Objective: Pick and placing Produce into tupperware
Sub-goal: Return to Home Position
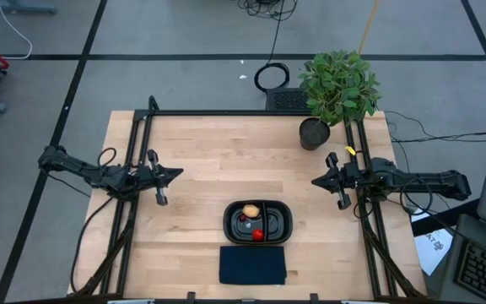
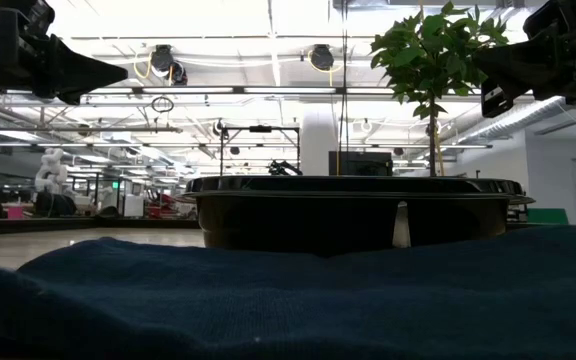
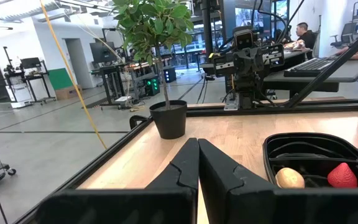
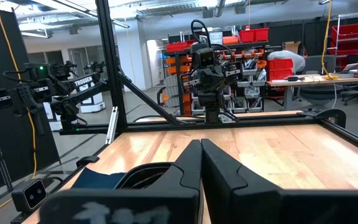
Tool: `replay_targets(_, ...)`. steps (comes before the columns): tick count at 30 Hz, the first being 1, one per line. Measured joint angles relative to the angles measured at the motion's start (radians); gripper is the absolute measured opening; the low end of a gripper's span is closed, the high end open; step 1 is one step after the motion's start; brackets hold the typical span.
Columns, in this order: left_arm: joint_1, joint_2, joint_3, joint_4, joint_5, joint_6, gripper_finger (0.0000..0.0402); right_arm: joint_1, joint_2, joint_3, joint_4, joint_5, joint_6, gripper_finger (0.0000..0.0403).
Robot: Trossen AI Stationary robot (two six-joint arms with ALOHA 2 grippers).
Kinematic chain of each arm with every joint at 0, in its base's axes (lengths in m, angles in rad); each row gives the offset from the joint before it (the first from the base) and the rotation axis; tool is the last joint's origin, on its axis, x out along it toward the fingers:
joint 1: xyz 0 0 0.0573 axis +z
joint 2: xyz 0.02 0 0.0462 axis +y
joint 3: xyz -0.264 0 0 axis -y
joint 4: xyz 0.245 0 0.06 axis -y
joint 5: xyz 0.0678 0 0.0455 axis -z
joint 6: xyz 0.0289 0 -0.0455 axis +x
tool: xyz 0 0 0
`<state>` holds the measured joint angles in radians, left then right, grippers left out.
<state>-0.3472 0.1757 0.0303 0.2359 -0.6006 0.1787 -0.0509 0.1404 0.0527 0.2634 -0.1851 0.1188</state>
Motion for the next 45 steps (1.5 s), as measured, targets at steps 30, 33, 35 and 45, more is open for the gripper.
replay_targets(30,0.0,0.0,0.0,0.0,0.0,0.0,0.0008,0.0,0.0,0.0,0.0,0.0,0.0,0.0)
replay_targets(33,0.0,0.0,0.0,0.0,0.0,0.0,0.0008,0.0,0.0,0.0,0.0,0.0,0.0,0.0)
replay_targets(35,0.0,0.0,0.0,0.0,0.0,0.0,0.0008,0.0,0.0,0.0,0.0,0.0,0.0,0.0)
replay_targets(45,0.0,0.0,0.0,0.0,0.0,0.0,0.0008,0.0,0.0,0.0,0.0,0.0,0.0,0.0)
